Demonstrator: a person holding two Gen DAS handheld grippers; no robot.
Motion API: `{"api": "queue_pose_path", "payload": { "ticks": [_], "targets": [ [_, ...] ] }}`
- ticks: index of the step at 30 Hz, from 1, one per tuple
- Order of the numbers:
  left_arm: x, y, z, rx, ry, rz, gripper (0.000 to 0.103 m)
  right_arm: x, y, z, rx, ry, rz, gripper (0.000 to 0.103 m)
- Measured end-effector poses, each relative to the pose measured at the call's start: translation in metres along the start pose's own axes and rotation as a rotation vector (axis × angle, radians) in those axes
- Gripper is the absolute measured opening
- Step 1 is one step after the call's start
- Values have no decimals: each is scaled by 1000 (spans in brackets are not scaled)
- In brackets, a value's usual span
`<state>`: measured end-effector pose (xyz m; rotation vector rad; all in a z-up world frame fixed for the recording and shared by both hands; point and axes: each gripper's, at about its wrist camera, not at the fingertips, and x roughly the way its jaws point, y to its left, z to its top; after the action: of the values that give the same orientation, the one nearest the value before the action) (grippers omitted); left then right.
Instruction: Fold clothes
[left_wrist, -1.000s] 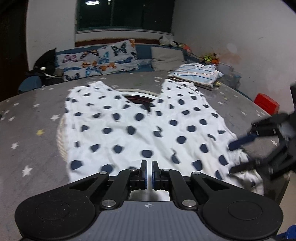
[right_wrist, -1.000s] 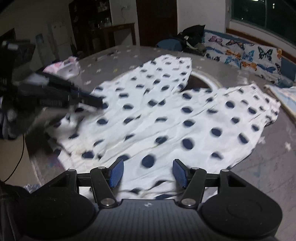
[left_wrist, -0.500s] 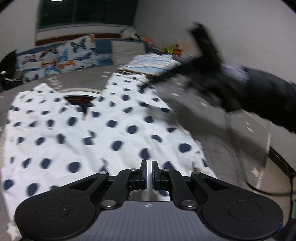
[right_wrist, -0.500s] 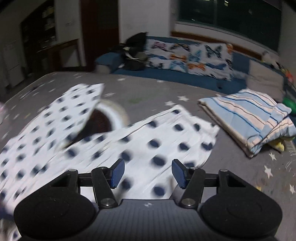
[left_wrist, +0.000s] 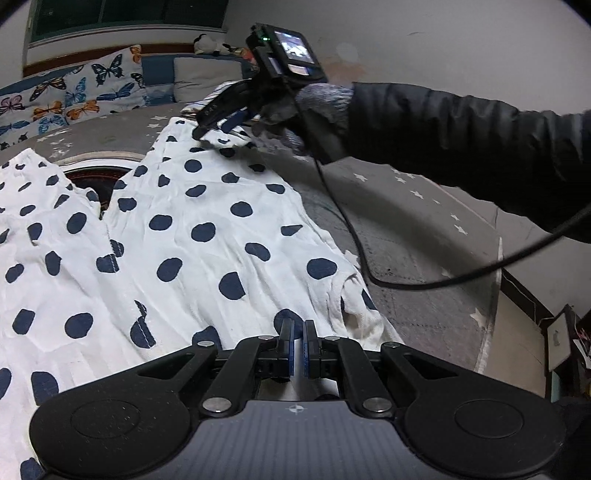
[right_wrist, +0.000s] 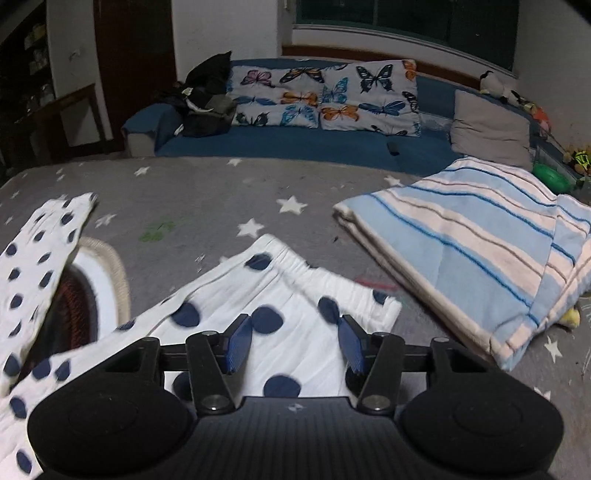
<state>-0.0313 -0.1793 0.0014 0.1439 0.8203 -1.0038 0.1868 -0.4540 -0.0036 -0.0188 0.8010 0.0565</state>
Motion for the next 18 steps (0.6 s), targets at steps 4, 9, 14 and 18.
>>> {"api": "queue_pose_path", "payload": {
  "ticks": [4,9,14,18],
  "targets": [
    [0,1,-2,2,0,-15,5,2,5,7,-22,-5,6,52],
    [0,0,-5,-4,-1,-25,5,4,11,15,-50,-12,13,52],
    [1,-3,-4,-6,-2,-36,5,6,17,23,-78,-17,20,53],
    [2,-6,-3,-13,-5,-34,5,21,22,24,-92,-6,-5,54]
  ]
}}
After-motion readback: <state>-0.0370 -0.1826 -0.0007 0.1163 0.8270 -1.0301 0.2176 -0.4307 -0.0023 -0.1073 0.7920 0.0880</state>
